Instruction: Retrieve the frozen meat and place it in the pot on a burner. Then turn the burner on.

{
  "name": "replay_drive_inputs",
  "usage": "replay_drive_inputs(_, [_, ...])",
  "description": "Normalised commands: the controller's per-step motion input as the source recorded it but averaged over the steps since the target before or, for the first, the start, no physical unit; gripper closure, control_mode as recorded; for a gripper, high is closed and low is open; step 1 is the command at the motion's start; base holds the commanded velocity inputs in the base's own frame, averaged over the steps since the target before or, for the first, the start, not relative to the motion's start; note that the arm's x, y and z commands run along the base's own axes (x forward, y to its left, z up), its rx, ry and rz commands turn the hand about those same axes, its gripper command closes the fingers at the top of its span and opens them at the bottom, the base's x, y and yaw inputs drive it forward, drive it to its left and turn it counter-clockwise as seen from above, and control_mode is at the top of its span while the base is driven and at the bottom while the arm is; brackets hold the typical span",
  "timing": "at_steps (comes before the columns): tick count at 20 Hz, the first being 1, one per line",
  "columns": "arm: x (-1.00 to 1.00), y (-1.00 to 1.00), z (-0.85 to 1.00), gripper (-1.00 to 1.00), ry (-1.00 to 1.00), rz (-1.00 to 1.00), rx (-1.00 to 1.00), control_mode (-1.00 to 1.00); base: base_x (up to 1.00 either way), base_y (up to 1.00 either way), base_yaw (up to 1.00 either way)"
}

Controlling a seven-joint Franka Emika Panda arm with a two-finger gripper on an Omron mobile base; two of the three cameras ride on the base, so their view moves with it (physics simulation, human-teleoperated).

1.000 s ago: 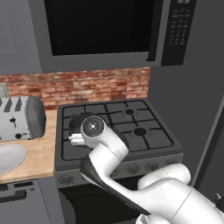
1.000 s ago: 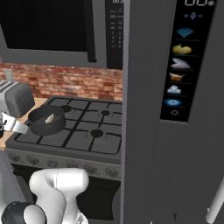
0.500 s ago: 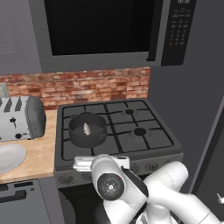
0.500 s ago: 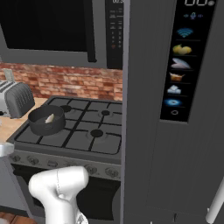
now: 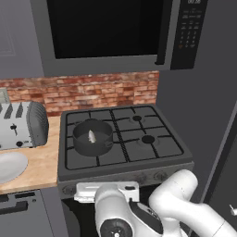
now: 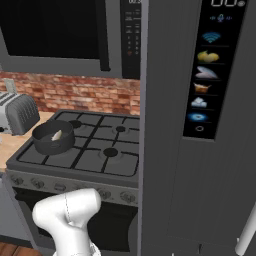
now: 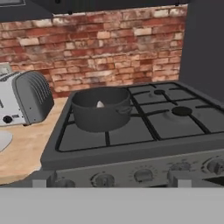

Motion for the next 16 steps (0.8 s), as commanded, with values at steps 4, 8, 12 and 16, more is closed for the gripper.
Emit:
replay_drive_inputs(4, [-0.26,0.01,-0.41,-1.00,0.00,0.00,0.00,-1.00,0.00,0.00,0.00])
replay_drive_inputs(8, [-0.06,0.00,-0.69,-1.00,0.00,0.00,0.00,-1.00,0.00,0.00,0.00])
replay_drive_inputs(12, [0.00,0.00,-0.57,-1.00,0.00,0.00,0.00,-1.00,0.00,0.00,0.00])
replay_drive_inputs(16, [0.10,0.00,-0.28,-1.00,-0.07,0.00,-0.01,-1.00,0.00,0.00,0.00])
